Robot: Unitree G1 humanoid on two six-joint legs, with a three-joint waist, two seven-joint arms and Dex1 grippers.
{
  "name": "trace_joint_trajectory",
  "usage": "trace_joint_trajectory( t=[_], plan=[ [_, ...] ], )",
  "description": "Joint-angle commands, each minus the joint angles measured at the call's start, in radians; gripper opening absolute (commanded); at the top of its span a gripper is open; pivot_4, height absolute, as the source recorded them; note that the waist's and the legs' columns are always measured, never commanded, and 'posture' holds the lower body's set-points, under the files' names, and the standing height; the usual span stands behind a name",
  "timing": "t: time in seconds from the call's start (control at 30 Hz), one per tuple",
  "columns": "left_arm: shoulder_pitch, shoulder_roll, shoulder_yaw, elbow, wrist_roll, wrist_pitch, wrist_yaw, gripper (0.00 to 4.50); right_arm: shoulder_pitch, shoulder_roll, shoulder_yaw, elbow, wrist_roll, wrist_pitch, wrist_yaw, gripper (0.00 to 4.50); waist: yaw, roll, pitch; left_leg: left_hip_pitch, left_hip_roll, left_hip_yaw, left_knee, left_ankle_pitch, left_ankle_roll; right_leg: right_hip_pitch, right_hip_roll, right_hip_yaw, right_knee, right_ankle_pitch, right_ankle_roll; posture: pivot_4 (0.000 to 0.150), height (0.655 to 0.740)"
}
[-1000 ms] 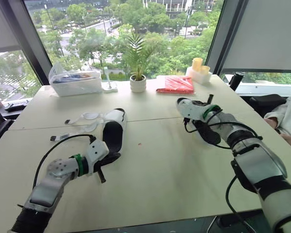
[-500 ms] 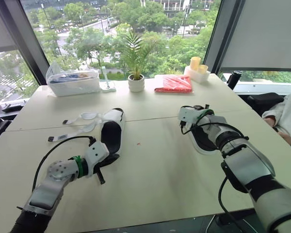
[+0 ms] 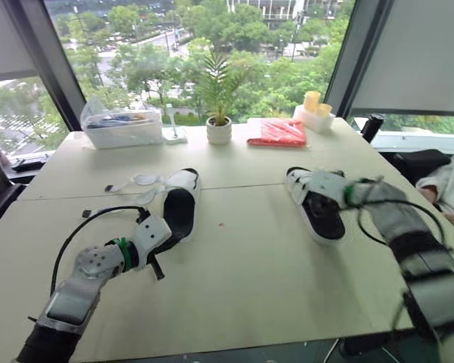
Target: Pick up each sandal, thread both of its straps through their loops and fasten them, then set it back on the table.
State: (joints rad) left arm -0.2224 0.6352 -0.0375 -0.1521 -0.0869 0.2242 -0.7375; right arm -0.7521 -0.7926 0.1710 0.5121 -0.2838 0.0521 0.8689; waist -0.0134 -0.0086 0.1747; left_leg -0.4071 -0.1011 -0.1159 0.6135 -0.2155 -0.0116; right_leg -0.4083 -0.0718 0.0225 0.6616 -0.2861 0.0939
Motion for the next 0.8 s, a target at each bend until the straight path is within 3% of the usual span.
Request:
trace_joint_trajectory(
  t=[0.03, 0.13, 0.23, 0.37, 0.47, 0.8],
  plan=[
    [-0.038, 0.017, 0.007, -0.009, 0.123, -0.069, 0.108, 0.00, 0.231, -0.048, -0.140, -0.512, 0.414, 0.283, 0.299, 4.45, 0.000, 0.000, 0.000, 0.000, 0.001, 0.000, 0.000, 0.000, 0.000, 0.000, 0.000, 0.000, 0.000, 0.000, 0.000, 0.150, 0.7400],
    [-0.090, 0.033, -0.030, 0.022, 0.250, -0.093, 0.185, 0.00, 0.297, -0.033, -0.272, -0.728, 0.665, 0.583, 0.299, 4.45, -0.007, 0.001, 0.001, 0.000, 0.003, 0.001, 0.000, 0.000, 0.000, 0.000, 0.001, 0.000, 0.000, 0.000, 0.000, 0.150, 0.7400],
    [-0.173, 0.010, -0.050, 0.065, 0.299, -0.082, 0.224, 0.89, 0.328, -0.013, -0.292, -0.821, 0.754, 0.683, 0.254, 4.50, 0.004, 0.001, 0.001, 0.000, 0.003, 0.002, 0.003, 0.000, 0.000, 0.000, 0.001, 0.000, 0.001, 0.001, 0.000, 0.150, 0.7400],
    [-0.233, 0.015, -0.083, 0.125, 0.356, -0.097, 0.239, 2.85, 0.329, 0.004, -0.275, -0.859, 0.777, 0.722, 0.193, 4.50, 0.016, -0.001, 0.000, -0.001, 0.003, 0.001, 0.004, 0.000, 0.000, 0.001, 0.000, -0.001, -0.001, 0.002, 0.000, 0.150, 0.7400],
    [-0.355, -0.001, -0.129, 0.268, 0.404, -0.119, 0.248, 4.44, 0.327, 0.048, -0.249, -0.887, 0.793, 0.745, 0.130, 4.50, 0.027, -0.002, 0.001, -0.002, 0.002, 0.001, 0.004, 0.000, 0.001, 0.000, 0.000, -0.001, -0.002, 0.002, 0.001, 0.150, 0.7400],
    [-0.726, -0.170, -0.270, 0.889, 0.528, -0.314, 0.395, 4.48, 0.317, 0.027, -0.203, -0.865, 0.758, 0.711, 0.085, 4.50, 0.026, -0.003, 0.001, -0.004, -0.001, 0.001, 0.005, -0.001, 0.002, 0.000, -0.002, -0.002, -0.002, 0.004, 0.003, 0.150, 0.7400]
  ],
)
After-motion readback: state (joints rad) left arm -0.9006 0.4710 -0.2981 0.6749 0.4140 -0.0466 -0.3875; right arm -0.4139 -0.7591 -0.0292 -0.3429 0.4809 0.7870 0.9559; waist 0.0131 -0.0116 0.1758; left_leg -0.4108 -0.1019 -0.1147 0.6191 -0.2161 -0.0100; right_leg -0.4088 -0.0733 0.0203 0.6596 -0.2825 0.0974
